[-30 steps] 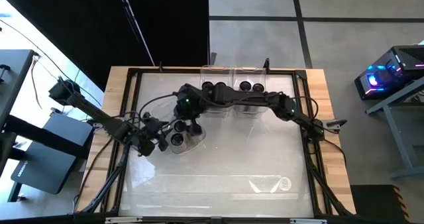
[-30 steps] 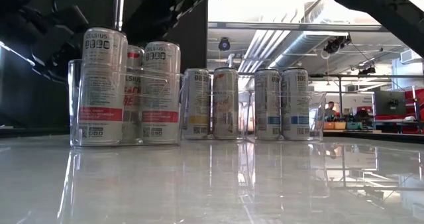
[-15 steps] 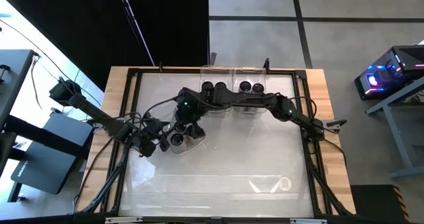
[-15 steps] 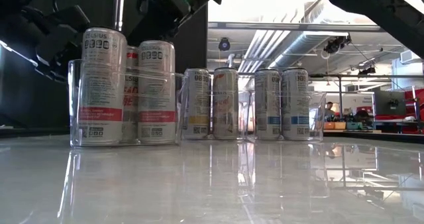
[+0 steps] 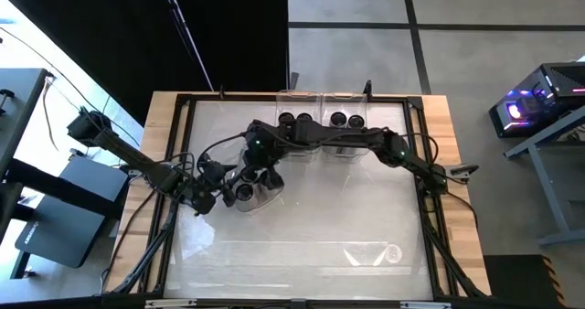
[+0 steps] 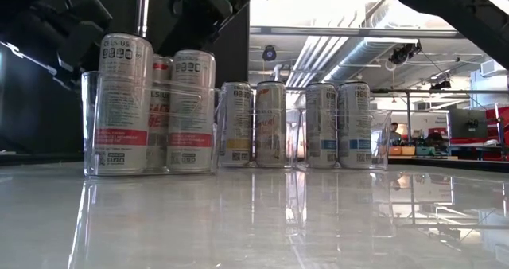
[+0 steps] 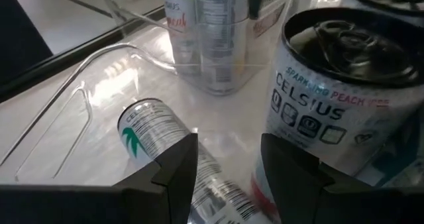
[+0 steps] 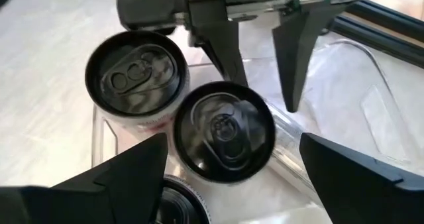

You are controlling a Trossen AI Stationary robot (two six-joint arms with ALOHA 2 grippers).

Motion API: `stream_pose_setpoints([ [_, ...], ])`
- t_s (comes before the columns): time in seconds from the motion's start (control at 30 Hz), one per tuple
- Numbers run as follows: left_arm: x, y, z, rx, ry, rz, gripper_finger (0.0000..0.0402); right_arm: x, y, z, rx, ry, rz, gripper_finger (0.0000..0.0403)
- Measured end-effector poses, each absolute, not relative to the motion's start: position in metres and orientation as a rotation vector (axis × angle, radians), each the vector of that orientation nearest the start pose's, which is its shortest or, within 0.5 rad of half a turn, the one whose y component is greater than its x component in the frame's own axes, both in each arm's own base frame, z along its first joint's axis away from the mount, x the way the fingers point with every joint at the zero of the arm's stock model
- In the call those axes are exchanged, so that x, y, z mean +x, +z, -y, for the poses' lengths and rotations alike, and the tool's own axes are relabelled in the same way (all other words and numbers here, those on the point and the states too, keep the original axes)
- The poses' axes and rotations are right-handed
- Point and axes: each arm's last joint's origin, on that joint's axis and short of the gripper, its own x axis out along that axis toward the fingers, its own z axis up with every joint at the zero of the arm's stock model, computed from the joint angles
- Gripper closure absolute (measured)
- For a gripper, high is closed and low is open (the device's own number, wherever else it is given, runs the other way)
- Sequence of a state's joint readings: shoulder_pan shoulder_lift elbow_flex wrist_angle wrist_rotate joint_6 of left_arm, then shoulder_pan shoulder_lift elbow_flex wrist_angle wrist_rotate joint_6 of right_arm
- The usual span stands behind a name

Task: Sort soda cans
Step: Adjust the white pink soda cans

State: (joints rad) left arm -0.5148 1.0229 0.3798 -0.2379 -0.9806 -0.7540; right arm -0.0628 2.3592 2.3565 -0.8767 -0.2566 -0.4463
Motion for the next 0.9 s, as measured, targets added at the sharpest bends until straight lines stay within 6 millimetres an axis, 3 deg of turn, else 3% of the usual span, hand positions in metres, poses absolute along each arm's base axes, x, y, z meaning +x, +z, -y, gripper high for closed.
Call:
stream_pose_setpoints([
  [0.53,0.164,0.17,0.055,-0.139,0.707,-0.363,0.0243,0.513,0.276,0.014,-0.3,0.321,-0.832,0.0062],
  [0.9,0.175,0.181,0.05,-0.05,0.734,-0.296,0.0243,0.512,0.276,0.015,-0.311,0.275,-0.852,0.0062],
])
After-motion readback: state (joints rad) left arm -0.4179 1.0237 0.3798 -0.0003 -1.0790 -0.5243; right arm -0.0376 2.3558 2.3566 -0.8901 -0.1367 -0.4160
